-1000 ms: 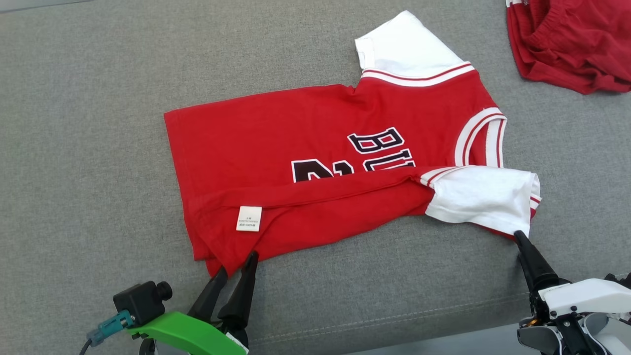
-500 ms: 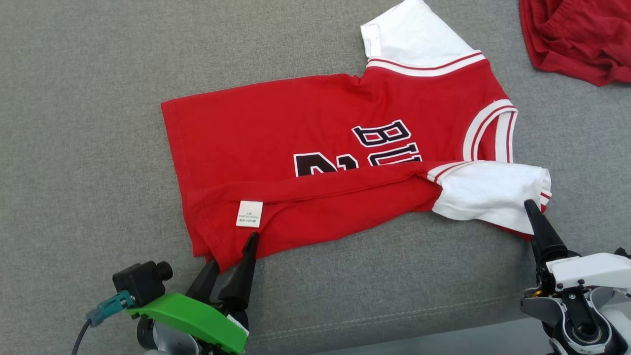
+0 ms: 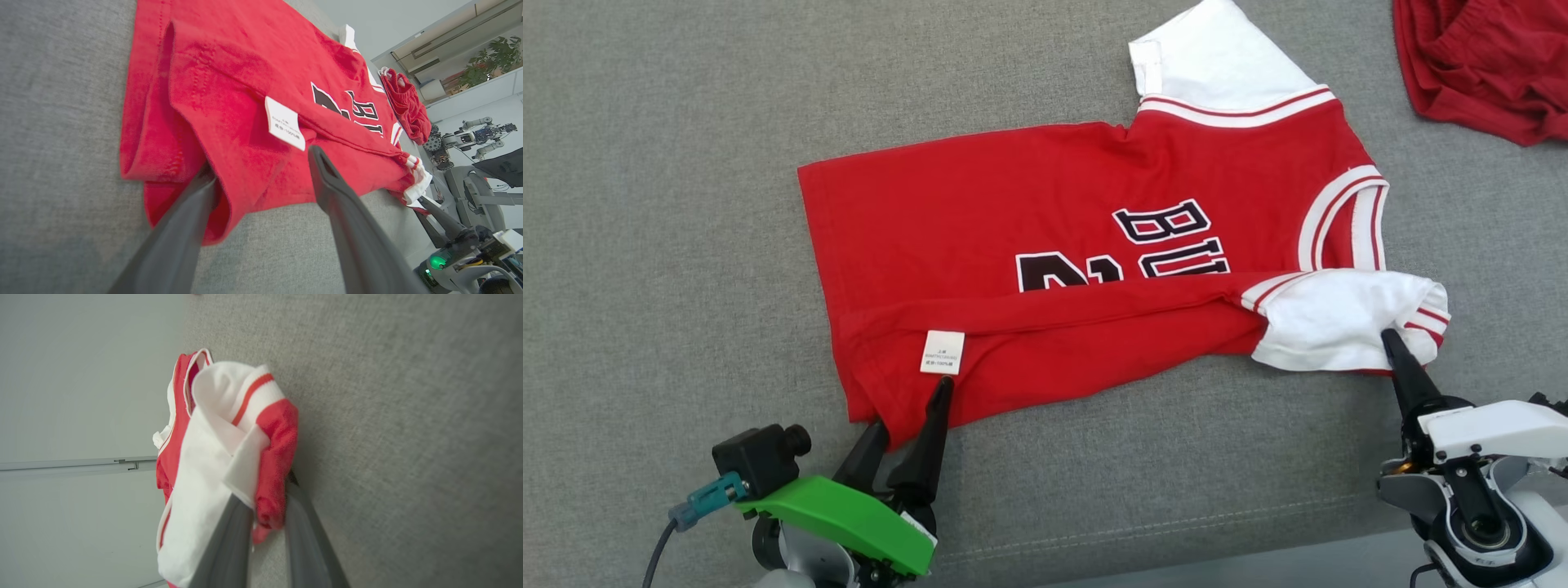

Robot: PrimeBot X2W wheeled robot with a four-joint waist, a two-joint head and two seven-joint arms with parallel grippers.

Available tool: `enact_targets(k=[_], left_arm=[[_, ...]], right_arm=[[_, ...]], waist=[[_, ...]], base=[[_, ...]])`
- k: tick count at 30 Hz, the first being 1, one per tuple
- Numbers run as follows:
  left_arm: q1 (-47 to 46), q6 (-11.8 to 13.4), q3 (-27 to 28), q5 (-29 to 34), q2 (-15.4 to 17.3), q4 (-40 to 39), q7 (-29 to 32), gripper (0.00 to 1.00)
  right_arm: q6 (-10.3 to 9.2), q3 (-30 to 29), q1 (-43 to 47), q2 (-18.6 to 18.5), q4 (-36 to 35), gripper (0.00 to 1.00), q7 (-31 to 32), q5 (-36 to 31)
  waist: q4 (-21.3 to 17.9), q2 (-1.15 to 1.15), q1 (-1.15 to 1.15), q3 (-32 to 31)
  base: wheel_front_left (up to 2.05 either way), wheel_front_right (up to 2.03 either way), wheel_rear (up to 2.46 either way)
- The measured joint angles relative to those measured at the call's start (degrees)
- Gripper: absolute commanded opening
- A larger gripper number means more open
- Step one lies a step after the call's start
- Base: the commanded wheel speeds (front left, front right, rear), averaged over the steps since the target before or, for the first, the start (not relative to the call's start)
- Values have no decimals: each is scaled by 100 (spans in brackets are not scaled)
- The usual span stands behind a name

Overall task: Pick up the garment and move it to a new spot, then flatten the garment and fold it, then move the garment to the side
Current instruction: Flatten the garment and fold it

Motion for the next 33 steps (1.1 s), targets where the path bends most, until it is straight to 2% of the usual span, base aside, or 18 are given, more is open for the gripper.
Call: enact_targets(k=[6, 7, 9, 11, 14, 18, 19, 22, 25, 26, 27, 28, 29, 33], left_arm=[[-113, -7, 26, -1, -1, 42, 0, 100], [-122, -7, 32, -1, 0, 53, 0, 96], [-140, -11, 34, -5, 7, 99, 23, 78], [-141, -25, 34, -5, 22, 114, 46, 51], [-142, -25, 31, -7, 74, 164, 129, 38], [-156, -70, -21, -8, 156, 213, 255, 10], [-160, -79, -44, -13, 156, 221, 307, 0], [-160, -83, -98, -34, 156, 240, 404, 1], [-156, -92, -129, -208, 130, 229, 460, 36], [-148, -133, -185, -304, 119, 215, 516, 36], [-131, -175, -237, -367, 90, 192, 560, 47], [-104, -209, -254, -437, 35, 176, 587, 79], [-69, -221, -276, -532, -18, 138, 606, 100], [76, -311, -314, -739, -90, 44, 675, 100]], right_arm=[[0, -110, -166, -269, 33, 0, 123, -10], [0, -134, -194, -315, 43, 0, 126, -11], [-1, -177, -246, -424, 82, 0, 194, -11], [-1, -243, -289, -546, 111, 0, 246, -10], [-12, -349, -349, -708, 175, 0, 325, 2], [-16, -465, -410, -790, 271, 0, 377, 64], [-16, -470, -410, -808, 309, 0, 377, 64], [-18, -416, -411, -811, 343, 0, 458, 64], [-18, -330, -412, -773, 353, 0, 486, 63], [-18, -312, -413, -767, 359, 0, 519, 63], [-19, -291, -413, -766, 368, 0, 528, 62], [-19, -269, -415, -761, 385, 0, 530, 62], [-20, -255, -415, -758, 391, 0, 545, 62], [-20, -235, -415, -759, 398, 0, 580, 62]], waist=[[-24, 0, 0, -3], [-28, 0, 0, -5], [-33, 0, 0, -17], [-38, 0, 0, -25], [-38, 0, 0, -38], [-16, 0, 0, -60], [-4, 0, 0, -69], [33, 0, 0, -101], [51, 0, 0, -119], [54, 0, 0, -125], [56, 0, 0, -131], [57, 0, 0, -140], [58, 0, 0, -151], [64, 0, 0, -167]], base=[[0, 0, 0], [0, 0, 0], [0, 0, 0], [0, 0, 0], [0, 0, 0], [0, 0, 0], [0, 0, 0], [0, 0, 0], [0, 0, 0], [0, 0, 0], [0, 0, 0], [0, 0, 0], [0, 0, 0], [0, 0, 0]])
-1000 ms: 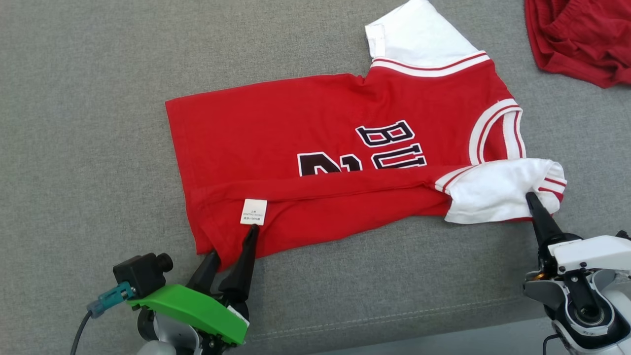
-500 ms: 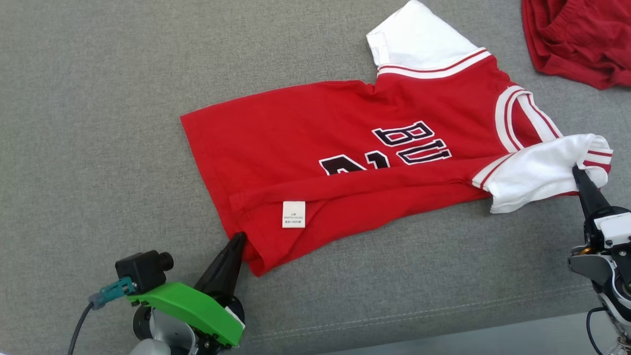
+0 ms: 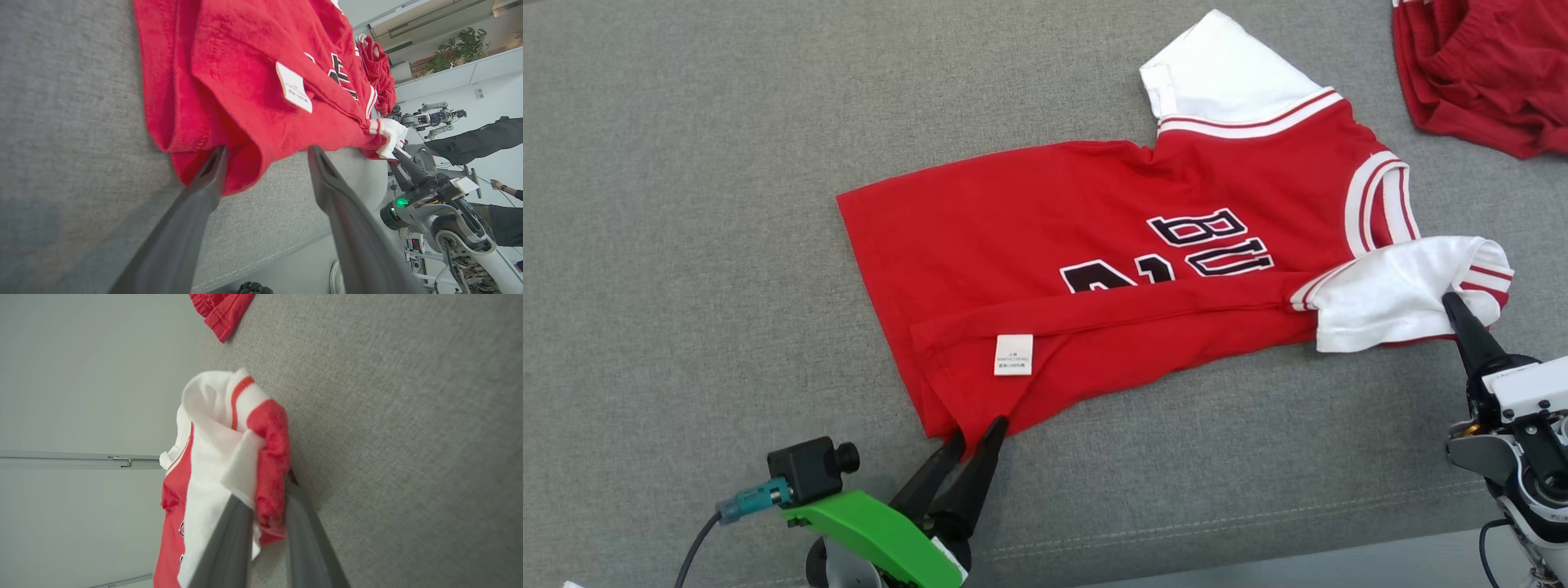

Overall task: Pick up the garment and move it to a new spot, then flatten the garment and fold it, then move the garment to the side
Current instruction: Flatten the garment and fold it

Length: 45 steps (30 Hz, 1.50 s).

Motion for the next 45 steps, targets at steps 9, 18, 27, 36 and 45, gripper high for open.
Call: enact_targets(k=[9, 18, 27, 36, 45], left_arm=[[65, -43, 119, -133, 24, -51, -1, 100], [-112, -43, 113, -112, 42, -11, 32, 100], [-345, -101, 79, -122, 2, 197, 181, 37], [-415, -253, 46, -260, -44, 343, 296, 0], [-400, -355, 129, -593, 286, 399, 634, 0]], right_arm=[[-42, 15, 0, 0, 24, 0, 27, -1], [-42, 16, -89, -2, -11, 0, 51, -2], [-42, 13, -140, 3, -12, 0, 49, -4], [-42, 10, -149, 44, 32, 0, 48, -3], [-43, 62, -71, 16, 152, 0, 86, -10]], waist=[[25, 0, 0, 3], [17, 0, 0, 114], [-19, 0, 0, 210], [-29, 0, 0, 200], [19, 0, 0, 70]], base=[[0, 0, 0], [0, 0, 0], [0, 0, 0], [0, 0, 0], [0, 0, 0]])
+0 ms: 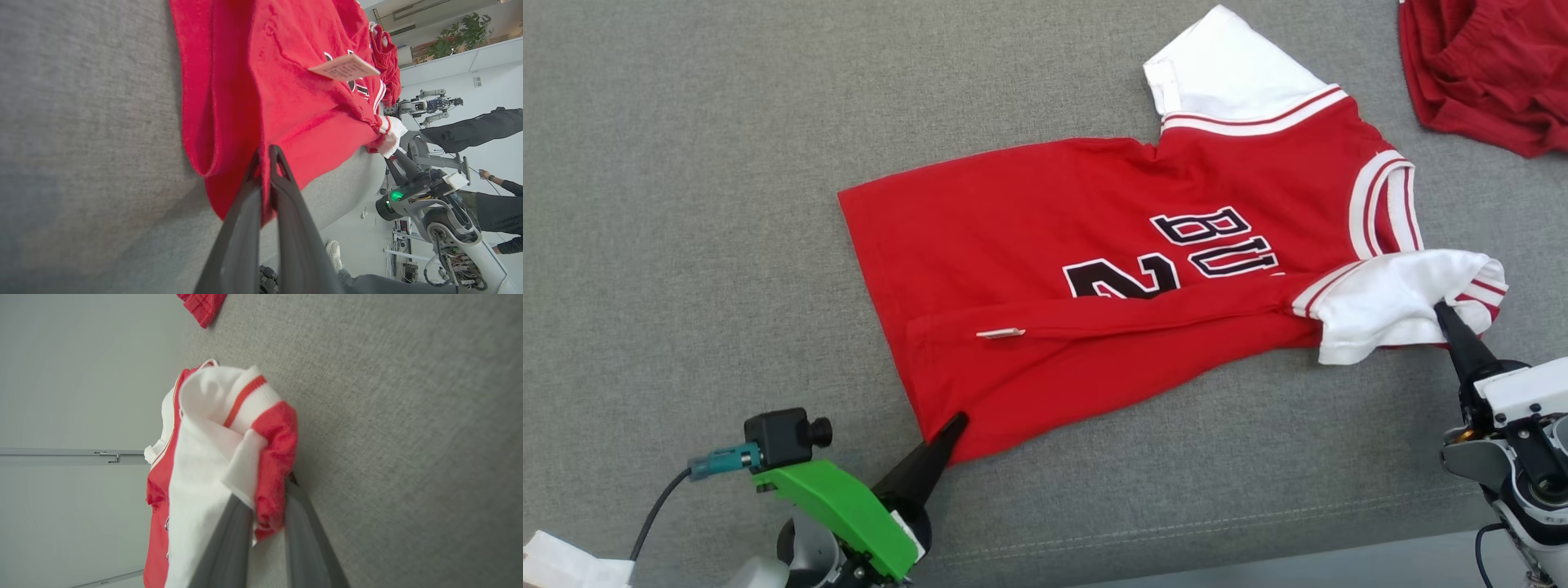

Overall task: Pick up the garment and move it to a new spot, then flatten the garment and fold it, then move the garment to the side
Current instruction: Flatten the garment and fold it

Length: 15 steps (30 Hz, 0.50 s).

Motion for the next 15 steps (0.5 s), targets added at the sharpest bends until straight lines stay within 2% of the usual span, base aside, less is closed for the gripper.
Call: enact_targets(k=[9, 15], left_arm=[[294, -99, 121, -372, 523, -126, 408, 0], [560, -148, 42, -497, 614, -244, 601, 0]], right_arm=[[0, 49, 277, -13, 10, 0, 105, 60], [0, 24, 452, -33, -4, 0, 108, 115]], waist=[[31, 0, 0, -219], [59, 0, 0, -262]], base=[[0, 0, 0], [0, 0, 0]])
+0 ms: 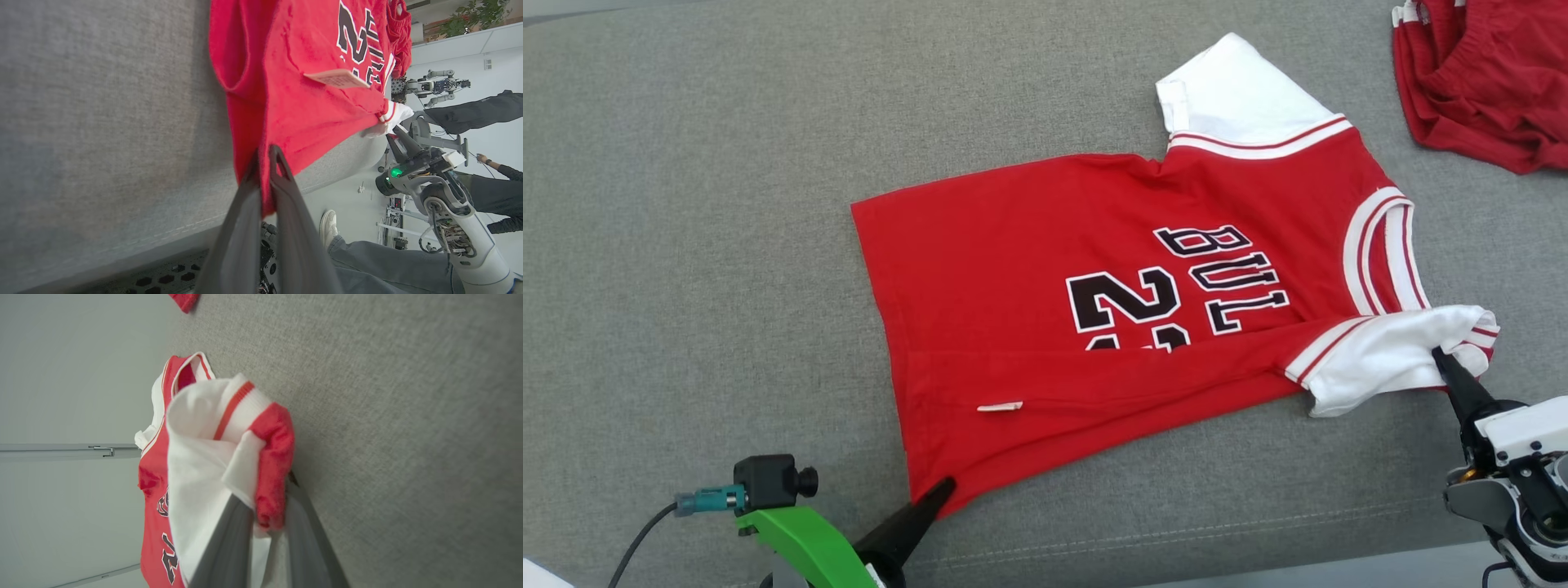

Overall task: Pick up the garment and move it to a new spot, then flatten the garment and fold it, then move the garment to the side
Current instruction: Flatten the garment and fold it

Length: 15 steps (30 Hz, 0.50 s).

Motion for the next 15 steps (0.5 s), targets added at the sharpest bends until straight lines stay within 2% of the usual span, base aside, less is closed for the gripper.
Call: enact_targets(k=[15], left_arm=[[236, -43, -18, -152, -89, 21, -59, 0]], right_arm=[[-5, -11, 155, -113, -15, 0, 42, 4]], waist=[[154, 0, 0, -31]], base=[[0, 0, 0]])
